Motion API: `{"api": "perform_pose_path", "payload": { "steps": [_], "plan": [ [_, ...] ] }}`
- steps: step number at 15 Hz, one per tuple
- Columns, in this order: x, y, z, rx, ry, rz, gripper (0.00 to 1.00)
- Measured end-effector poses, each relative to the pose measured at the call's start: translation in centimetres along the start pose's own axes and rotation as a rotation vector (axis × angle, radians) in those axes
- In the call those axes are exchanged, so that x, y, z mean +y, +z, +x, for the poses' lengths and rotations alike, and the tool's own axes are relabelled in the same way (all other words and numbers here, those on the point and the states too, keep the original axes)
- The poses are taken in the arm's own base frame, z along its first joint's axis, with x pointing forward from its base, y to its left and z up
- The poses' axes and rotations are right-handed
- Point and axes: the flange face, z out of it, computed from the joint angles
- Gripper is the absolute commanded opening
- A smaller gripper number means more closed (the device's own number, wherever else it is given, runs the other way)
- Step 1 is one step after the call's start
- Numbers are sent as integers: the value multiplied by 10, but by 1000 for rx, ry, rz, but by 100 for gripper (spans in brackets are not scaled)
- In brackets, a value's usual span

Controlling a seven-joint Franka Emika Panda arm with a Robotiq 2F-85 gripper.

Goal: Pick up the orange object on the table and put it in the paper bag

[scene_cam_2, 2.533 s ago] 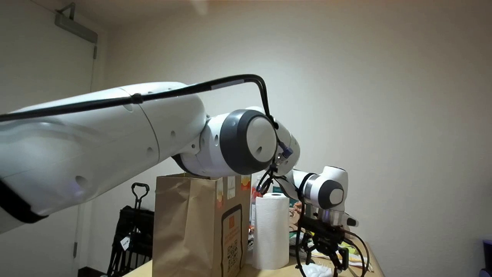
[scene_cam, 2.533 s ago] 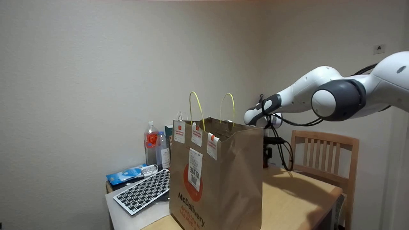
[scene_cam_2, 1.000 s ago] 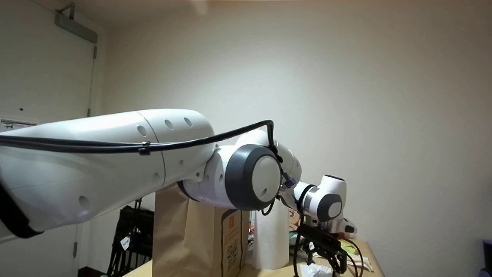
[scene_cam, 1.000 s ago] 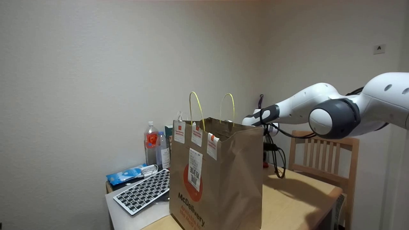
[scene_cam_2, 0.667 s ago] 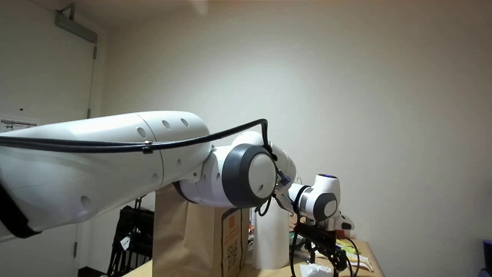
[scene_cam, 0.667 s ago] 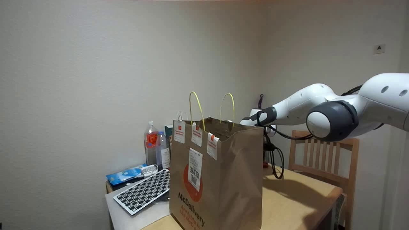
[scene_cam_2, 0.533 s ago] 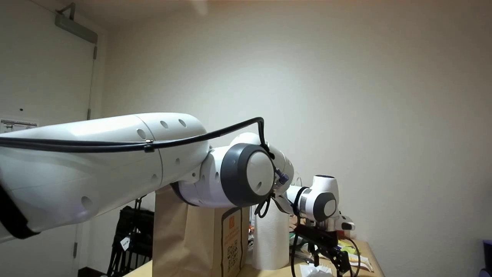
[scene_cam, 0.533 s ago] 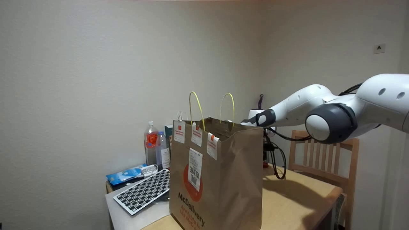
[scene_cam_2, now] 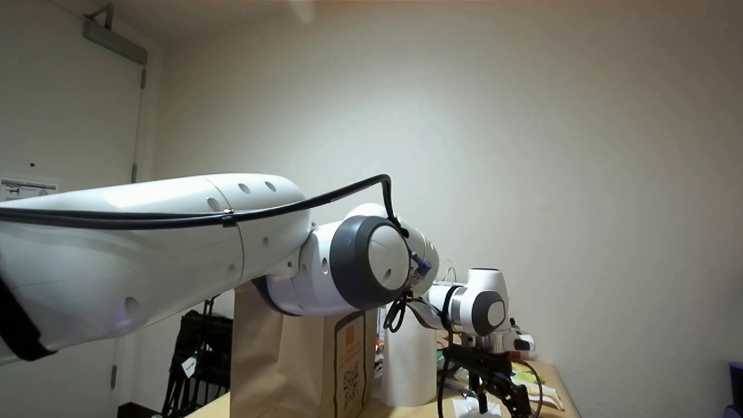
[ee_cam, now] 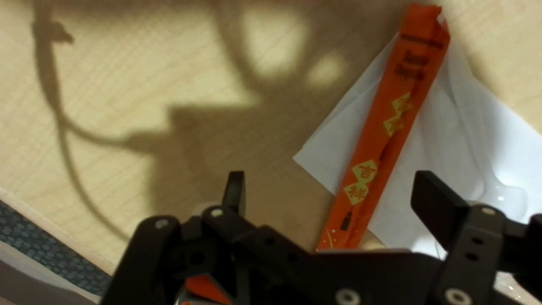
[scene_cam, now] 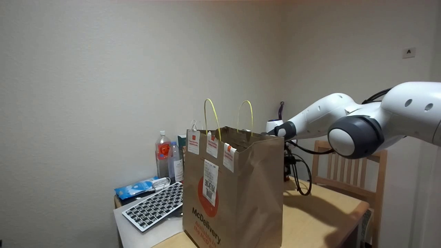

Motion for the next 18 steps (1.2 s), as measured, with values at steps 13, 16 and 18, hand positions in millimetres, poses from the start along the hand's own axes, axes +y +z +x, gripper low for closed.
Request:
{"api": "perform_pose_path", "payload": {
  "steps": [13, 16, 18],
  "plan": [
    [-8, 28, -11, 22, 262, -56, 100],
    [-14, 27, -12, 33, 252, -52, 100],
    [-14, 27, -12, 33, 251, -52, 100]
  ]
}}
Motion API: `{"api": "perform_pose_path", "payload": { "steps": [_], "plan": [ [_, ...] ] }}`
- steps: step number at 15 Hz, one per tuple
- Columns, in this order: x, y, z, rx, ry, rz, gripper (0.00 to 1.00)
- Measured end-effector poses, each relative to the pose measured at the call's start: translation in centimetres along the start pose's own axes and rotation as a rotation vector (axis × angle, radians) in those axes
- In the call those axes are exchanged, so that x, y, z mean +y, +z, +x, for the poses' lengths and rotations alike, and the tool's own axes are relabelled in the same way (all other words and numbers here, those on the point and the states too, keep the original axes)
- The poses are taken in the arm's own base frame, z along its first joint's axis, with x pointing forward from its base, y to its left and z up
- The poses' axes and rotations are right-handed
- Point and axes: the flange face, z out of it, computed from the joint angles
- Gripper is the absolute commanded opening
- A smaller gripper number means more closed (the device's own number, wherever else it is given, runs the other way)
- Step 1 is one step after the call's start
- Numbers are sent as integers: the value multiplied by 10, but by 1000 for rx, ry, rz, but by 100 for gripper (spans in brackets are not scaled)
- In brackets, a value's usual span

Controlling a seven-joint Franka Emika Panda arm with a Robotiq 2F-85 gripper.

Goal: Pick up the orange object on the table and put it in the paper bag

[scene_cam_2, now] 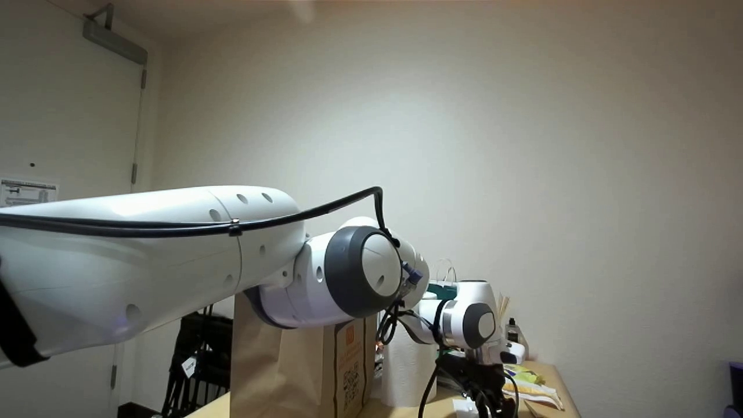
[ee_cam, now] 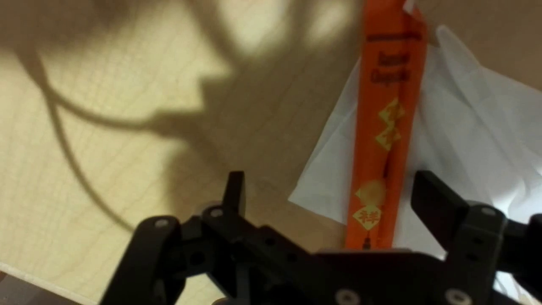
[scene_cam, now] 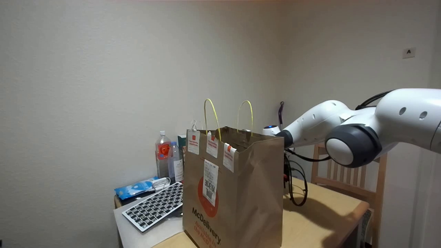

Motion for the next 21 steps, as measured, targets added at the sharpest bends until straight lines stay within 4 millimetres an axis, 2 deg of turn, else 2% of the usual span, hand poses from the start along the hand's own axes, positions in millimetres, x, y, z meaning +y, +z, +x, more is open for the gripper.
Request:
{"api": "perform_pose_path", "payload": {
  "steps": [1, 2, 13, 14, 15, 16, 19, 20, 21],
  "plan": [
    [0, 0, 0, -1, 0, -1, 84],
    [1, 1, 0, -2, 0, -2, 74],
    [3, -4, 5, 15, 2, -8, 2],
    [3, -4, 6, 17, 2, -9, 45],
    [4, -5, 6, 19, 1, -10, 42],
    [4, -5, 6, 22, 3, -14, 18],
    [3, -6, 7, 24, 2, -14, 36],
    [3, -6, 7, 24, 2, -14, 66],
    [3, -6, 7, 24, 2, -14, 67]
  ]
}}
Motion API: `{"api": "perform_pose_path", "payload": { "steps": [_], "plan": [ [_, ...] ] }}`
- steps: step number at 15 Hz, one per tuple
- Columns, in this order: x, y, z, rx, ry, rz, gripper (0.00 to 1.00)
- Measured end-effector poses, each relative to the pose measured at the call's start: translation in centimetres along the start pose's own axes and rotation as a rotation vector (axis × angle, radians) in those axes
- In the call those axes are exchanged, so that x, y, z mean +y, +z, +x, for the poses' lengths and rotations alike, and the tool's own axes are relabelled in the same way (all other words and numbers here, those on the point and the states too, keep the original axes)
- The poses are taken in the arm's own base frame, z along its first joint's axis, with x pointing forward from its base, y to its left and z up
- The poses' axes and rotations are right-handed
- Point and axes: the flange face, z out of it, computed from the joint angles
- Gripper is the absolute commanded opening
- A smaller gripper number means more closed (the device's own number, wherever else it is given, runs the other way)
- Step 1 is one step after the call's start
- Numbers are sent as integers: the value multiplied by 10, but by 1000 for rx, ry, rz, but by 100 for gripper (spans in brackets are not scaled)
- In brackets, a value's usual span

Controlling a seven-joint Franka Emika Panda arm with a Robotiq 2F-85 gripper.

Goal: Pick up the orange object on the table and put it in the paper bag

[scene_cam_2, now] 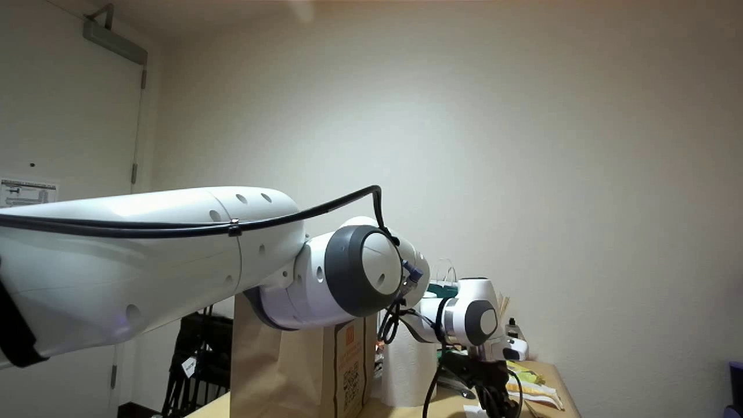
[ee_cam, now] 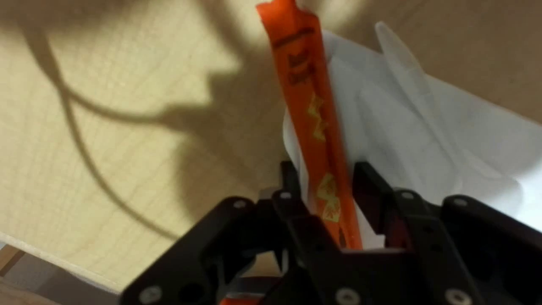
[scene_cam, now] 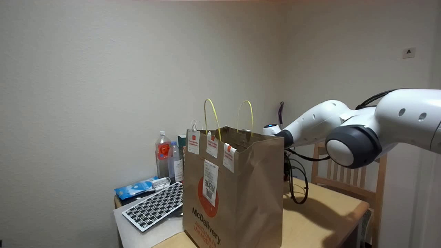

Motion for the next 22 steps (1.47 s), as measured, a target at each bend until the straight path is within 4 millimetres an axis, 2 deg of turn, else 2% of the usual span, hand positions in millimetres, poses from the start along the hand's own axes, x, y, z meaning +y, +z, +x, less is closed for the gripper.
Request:
{"api": "perform_pose_path", "payload": {
  "steps": [1, 6, 7, 8, 10, 17, 20, 21, 22],
  "plan": [
    [0, 0, 0, 0, 0, 0, 67],
    [-6, -6, -2, 8, -8, 6, 98],
    [-7, -8, -1, 14, -10, 6, 99],
    [-8, -11, -1, 21, -12, 6, 84],
    [-10, -16, 0, 33, -16, 4, 98],
    [-10, -18, 0, 37, -18, 2, 100],
    [-13, -11, -5, 20, -22, 7, 100],
    [-14, -8, -7, 14, -23, 7, 93],
    [-15, -5, -9, 9, -23, 7, 73]
  ]
}}
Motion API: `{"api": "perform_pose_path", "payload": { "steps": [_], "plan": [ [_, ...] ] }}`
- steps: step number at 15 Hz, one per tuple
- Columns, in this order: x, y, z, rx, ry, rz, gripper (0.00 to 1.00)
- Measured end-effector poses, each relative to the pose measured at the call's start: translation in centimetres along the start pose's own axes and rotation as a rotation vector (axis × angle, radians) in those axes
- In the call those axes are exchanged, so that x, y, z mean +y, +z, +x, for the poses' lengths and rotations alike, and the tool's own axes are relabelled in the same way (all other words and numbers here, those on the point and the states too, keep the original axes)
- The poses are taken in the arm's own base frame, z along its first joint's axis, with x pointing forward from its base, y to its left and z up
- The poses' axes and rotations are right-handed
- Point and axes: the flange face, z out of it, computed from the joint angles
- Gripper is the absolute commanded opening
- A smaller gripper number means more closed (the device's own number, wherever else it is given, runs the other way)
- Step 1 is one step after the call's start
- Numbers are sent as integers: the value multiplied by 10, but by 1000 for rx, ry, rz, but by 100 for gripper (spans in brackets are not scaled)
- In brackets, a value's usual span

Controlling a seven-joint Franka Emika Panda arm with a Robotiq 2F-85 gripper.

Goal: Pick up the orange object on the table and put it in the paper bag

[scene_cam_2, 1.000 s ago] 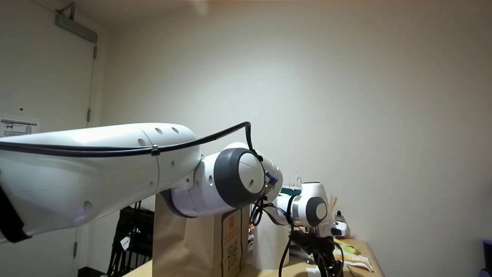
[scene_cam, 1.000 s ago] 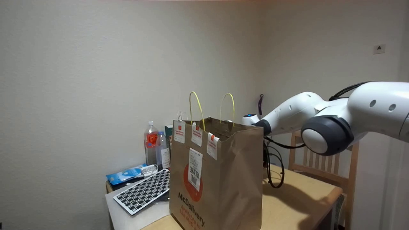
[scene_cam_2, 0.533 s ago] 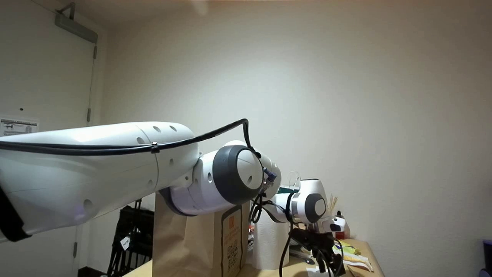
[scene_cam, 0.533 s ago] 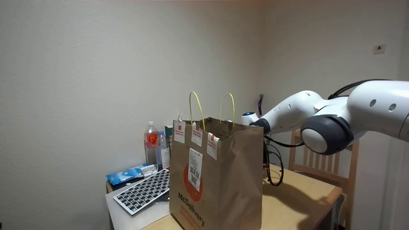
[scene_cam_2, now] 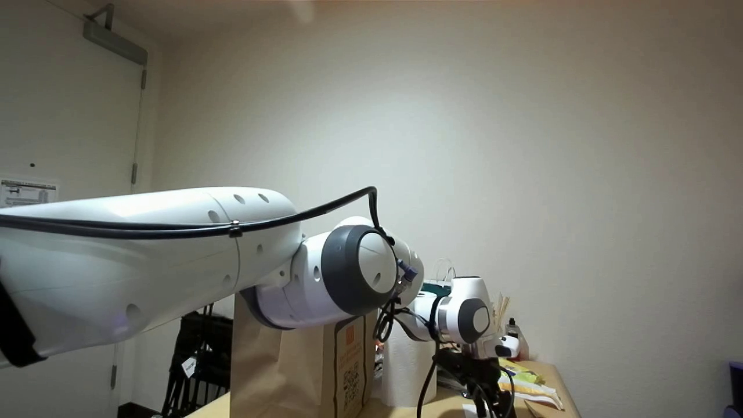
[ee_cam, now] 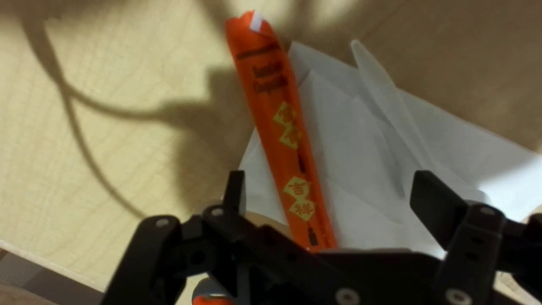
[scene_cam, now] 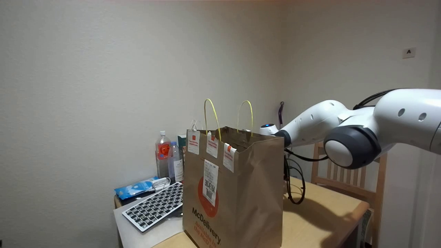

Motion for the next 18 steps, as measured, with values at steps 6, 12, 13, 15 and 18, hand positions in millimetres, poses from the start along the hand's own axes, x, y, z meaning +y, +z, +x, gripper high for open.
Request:
{"api": "perform_pose_path", "payload": {
  "steps": [6, 12, 13, 15, 18],
  "plan": [
    [-2, 3, -2, -7, -1, 7, 33],
    [-3, 0, -1, -3, 0, 12, 55],
    [-3, 0, -1, -3, 0, 12, 59],
    [-2, 0, 0, -2, 1, 13, 72],
    [-2, 0, 1, -1, 2, 14, 38]
  ]
}}
